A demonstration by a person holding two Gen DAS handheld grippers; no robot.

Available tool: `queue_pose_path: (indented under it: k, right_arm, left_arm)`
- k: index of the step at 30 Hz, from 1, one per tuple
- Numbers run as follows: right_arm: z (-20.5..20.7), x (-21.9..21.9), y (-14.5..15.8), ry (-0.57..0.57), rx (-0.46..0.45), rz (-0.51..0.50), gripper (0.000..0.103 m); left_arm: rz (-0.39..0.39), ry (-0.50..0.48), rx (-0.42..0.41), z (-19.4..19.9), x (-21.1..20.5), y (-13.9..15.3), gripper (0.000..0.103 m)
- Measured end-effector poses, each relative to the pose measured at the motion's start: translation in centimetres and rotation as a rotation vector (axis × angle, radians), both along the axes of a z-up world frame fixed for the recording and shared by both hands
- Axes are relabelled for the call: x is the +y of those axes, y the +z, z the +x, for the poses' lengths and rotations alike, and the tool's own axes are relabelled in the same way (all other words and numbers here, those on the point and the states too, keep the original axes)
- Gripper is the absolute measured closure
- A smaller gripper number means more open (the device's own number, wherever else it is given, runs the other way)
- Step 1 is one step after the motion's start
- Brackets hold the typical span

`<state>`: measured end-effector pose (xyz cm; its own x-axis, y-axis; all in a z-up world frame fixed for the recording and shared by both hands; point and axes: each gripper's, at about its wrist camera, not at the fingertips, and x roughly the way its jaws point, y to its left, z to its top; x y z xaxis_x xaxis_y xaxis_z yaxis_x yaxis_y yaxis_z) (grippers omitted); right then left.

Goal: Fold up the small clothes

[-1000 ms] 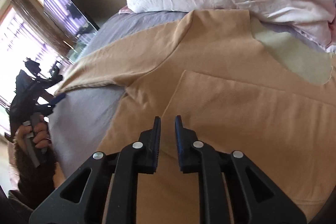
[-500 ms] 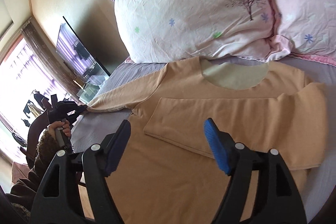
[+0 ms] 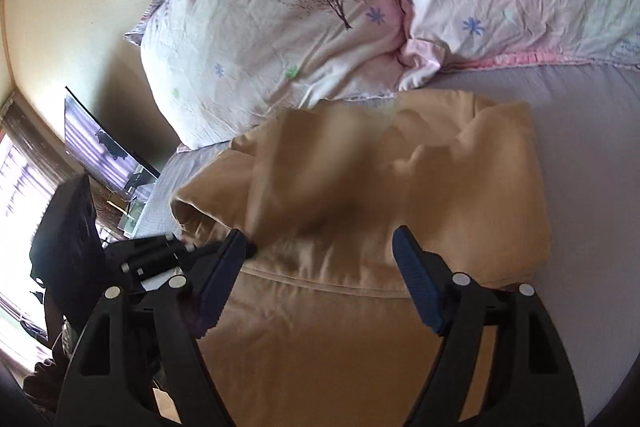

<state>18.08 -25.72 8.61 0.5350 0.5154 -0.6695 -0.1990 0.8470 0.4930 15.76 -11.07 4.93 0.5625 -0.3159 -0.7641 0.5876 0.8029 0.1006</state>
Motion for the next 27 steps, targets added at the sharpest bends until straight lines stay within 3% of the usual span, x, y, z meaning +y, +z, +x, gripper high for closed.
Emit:
queue_pose_path:
  k: [2, 4, 5, 7, 9, 12, 13, 14, 16, 17, 21, 23, 25, 27]
  right_arm:
    - [0.7, -0.8, -0.6, -0.019, 0.033, 0.009, 0.026]
    - [1.5, -1.5, -1.1, -0.04, 0.056, 0.012, 0.027]
    - [1.8, -1.8, -1.4, -0.053, 0.067, -0.001, 0.032]
    - [2.7, -2.0, -1.9, -0.088, 0.089, -0.05, 0.044]
    - [3.4, -2.0, -2.9, -0.145, 0.118, -0.135, 0.048]
    - [3.7, -1.3, -5.1, -0.13, 0.174, -0.193, 0.059]
    - [3.3, -0.7, -4.9, -0.129, 0.13, -0.242, 0.071]
    - [3.1, -0.2, -4.9, -0.106, 0.118, -0.266, 0.099]
    - [2.8, 0.1, -4.4, -0.088, 0.082, -0.235, 0.1]
    - [2.4, 0.0, -3.3, -0.114, 0.027, -0.266, 0.1]
    - [2.1, -2.7, 0.5, -0.309, -0.123, -0.346, 0.1]
    - [3.6, -4.2, -0.1, -0.376, -0.085, -0.378, 0.1]
    - [5.7, -4.7, -1.9, -0.357, 0.018, -0.442, 0.099]
    - [5.7, -5.7, -2.0, -0.372, 0.046, -0.36, 0.099]
  left_arm:
    - [0.017, -0.014, 0.001, -1.2, 0.2, -1.0, 0.09]
    - [-0.015, 0.002, -0.015, -2.8, 2.5, -0.5, 0.075]
    - [-0.025, 0.018, -0.029, -3.5, 4.0, -0.1, 0.064]
    - [-0.022, 0.064, -0.045, -4.8, 6.7, 0.5, 0.062]
    - [-0.005, 0.128, -0.028, -5.8, 9.4, 0.3, 0.06]
    - [0.019, 0.211, 0.011, -7.1, 12.2, -0.5, 0.057]
    - [0.024, 0.229, 0.019, -7.3, 12.6, -0.7, 0.057]
    - [0.025, 0.247, 0.026, -7.4, 13.2, -1.0, 0.055]
    - [0.012, 0.276, 0.043, -7.3, 14.3, -1.4, 0.053]
    - [0.006, 0.287, 0.052, -7.2, 14.6, -1.6, 0.052]
    - [0.0, 0.311, 0.088, -6.7, 15.2, -2.6, 0.052]
    - [-0.012, 0.314, 0.093, -6.6, 15.3, -2.8, 0.052]
    - [-0.021, 0.315, 0.097, -6.6, 15.5, -2.8, 0.051]
    - [-0.033, 0.321, 0.103, -6.6, 15.6, -2.8, 0.05]
